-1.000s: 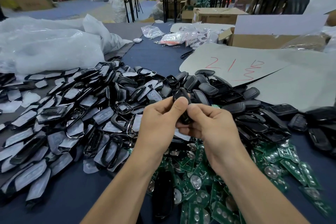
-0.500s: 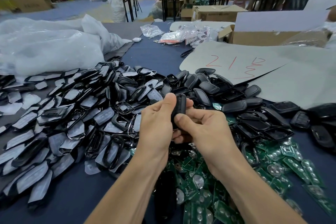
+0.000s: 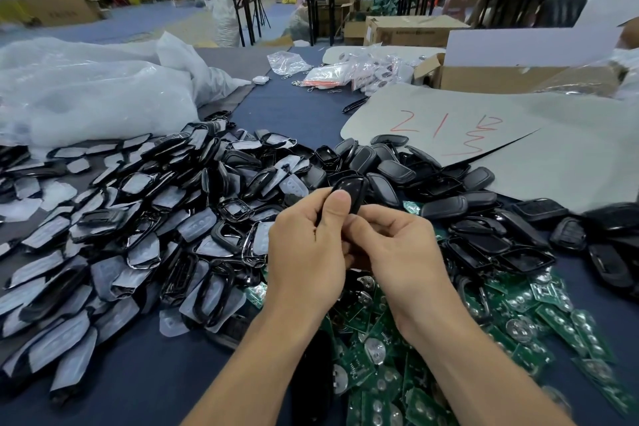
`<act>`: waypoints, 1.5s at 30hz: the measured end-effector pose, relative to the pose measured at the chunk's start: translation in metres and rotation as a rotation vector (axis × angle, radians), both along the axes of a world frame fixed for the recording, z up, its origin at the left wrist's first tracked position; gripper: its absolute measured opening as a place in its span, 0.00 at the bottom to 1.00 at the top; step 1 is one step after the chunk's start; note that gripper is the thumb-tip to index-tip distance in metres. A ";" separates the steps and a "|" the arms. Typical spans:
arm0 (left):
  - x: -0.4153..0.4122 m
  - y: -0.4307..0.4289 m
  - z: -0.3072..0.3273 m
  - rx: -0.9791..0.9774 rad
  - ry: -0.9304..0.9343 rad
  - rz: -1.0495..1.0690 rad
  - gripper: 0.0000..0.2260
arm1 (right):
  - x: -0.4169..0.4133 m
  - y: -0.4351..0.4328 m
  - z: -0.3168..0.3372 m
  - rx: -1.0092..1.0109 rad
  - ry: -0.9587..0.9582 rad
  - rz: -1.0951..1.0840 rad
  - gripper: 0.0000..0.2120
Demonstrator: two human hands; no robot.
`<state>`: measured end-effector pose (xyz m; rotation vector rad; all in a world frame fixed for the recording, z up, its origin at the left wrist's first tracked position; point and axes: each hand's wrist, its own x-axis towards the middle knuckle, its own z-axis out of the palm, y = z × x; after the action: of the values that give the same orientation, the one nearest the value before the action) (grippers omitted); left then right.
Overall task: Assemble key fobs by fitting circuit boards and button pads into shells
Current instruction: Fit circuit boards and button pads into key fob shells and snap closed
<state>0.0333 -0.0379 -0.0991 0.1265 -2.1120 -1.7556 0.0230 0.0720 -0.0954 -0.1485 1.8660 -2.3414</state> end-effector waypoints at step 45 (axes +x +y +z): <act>-0.001 -0.030 0.015 0.177 -0.070 -0.213 0.14 | -0.005 0.030 0.012 0.611 0.274 -0.025 0.30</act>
<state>0.0327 -0.0674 -0.0842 0.0103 -2.0800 -2.0904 0.0179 0.1022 -0.0834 -0.3859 2.6255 -1.7198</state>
